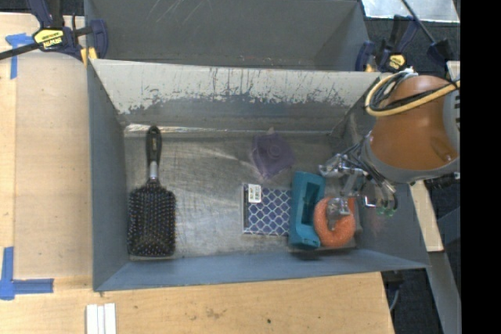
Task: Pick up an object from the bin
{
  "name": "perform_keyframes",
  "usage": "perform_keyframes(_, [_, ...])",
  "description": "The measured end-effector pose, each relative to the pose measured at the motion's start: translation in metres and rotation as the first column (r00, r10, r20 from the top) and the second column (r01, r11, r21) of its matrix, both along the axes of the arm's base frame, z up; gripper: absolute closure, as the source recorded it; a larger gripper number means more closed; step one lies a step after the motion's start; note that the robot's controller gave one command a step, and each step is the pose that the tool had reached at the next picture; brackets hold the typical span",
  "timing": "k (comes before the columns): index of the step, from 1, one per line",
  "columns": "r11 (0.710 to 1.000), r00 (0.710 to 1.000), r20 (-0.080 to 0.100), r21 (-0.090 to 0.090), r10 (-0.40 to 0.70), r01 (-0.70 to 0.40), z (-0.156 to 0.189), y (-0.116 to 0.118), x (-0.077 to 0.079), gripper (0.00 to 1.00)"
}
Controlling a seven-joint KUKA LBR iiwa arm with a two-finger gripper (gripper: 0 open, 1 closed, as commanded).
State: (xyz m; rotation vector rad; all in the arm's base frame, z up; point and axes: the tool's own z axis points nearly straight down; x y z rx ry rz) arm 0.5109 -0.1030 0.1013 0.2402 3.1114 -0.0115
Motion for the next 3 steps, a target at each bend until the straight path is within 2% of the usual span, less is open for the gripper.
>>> perform_keyframes(3, [1.000,1.000,0.000,0.000,0.000,0.000,0.0000,0.0000,0.0000,1.00])
